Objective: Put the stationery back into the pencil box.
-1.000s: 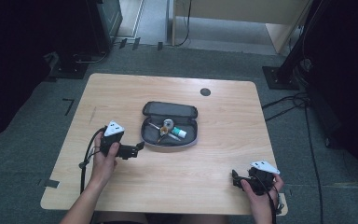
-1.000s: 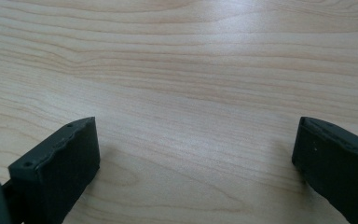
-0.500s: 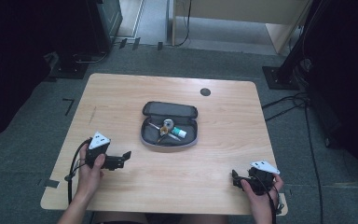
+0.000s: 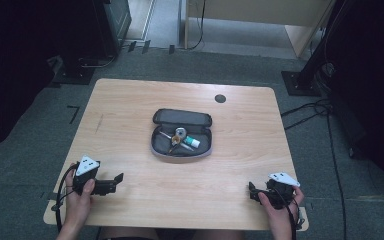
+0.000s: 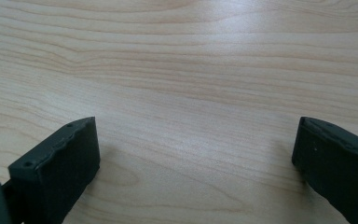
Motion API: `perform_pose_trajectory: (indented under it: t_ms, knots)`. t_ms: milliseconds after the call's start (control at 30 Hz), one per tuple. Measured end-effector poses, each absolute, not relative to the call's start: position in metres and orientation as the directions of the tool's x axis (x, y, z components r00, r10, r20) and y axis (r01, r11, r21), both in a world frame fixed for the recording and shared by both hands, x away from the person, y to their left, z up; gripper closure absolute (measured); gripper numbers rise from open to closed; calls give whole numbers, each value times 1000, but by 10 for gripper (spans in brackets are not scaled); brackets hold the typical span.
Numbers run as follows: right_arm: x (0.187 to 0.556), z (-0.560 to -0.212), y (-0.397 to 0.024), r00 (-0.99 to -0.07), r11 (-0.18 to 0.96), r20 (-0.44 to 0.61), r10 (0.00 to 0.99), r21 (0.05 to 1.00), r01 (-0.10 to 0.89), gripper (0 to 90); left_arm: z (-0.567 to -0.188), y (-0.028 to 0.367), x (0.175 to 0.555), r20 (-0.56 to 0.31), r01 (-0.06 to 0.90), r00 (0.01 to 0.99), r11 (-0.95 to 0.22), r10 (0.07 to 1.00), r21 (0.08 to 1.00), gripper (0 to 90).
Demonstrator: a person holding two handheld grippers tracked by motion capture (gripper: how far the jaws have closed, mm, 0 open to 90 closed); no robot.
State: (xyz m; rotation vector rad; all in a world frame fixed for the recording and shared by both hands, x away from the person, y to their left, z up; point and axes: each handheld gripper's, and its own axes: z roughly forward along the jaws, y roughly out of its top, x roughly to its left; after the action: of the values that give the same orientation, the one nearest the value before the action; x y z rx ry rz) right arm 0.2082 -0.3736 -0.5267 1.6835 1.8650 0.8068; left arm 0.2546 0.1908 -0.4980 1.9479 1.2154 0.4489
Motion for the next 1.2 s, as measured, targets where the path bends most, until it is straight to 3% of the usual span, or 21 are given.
perform_pose_trajectory:
  t_ms: [333,533,733,1200]
  knots:
    - [208,-527,-373,-111,59,27,993,712,700,4,-512,223,238,-30,622,429,-271,903,735,0]
    - [208,-527,-373,-111,59,27,993,712,699,4,-517,231,230,61,629,432,-349,900,695,0]
    - [208,-527,-373,-112,61,26,993,712,700,4,-519,232,232,13,645,461,-345,887,682,0]
    - [208,-527,-373,-113,61,25,993,712,699,4,-519,228,233,14,657,427,-320,904,683,0]
